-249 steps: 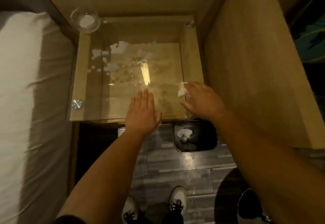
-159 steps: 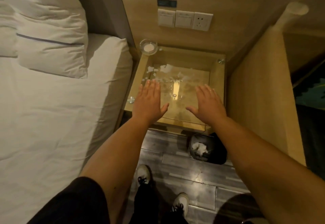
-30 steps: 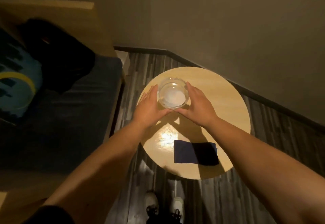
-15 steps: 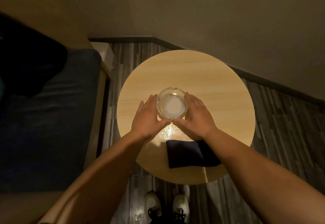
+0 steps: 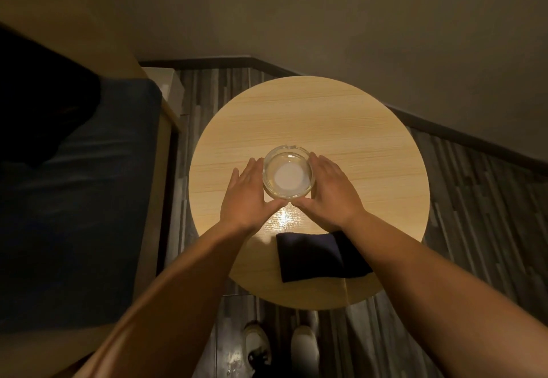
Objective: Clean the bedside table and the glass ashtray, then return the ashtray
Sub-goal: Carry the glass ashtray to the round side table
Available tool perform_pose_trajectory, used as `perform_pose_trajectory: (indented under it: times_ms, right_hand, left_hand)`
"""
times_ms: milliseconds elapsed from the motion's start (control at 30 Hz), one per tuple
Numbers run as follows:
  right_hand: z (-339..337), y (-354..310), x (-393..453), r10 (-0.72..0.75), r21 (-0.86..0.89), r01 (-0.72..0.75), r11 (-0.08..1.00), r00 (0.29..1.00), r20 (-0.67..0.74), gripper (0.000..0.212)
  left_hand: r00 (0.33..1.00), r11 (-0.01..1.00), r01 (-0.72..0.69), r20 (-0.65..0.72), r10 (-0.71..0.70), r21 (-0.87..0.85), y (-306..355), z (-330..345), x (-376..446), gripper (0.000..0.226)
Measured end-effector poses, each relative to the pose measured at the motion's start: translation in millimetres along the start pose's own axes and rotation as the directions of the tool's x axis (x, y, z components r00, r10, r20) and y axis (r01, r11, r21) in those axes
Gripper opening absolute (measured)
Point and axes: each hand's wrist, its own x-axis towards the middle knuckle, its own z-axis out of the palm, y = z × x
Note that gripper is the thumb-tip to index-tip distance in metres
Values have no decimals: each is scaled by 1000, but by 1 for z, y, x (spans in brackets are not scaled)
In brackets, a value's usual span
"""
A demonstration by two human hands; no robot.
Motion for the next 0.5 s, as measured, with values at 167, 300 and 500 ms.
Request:
perform_pose_trajectory:
  times_ms: [167,300,500]
  right_hand:
    - [2,1,-1,-10,15,10,1000,1000,-9,102]
    - [1,0,-2,-18,9,18,1000,1000,-11,102]
    - [-3,-2,-1,-14,-27,15,1000,999,28,103]
  left_hand:
    - [1000,1000,7,4,-7,28,-2,1,0,100]
    - [1000,999,5,5,-5,36,-4,3,2,101]
    - [1000,999,16,24,-17,48,-1,-1,1,100]
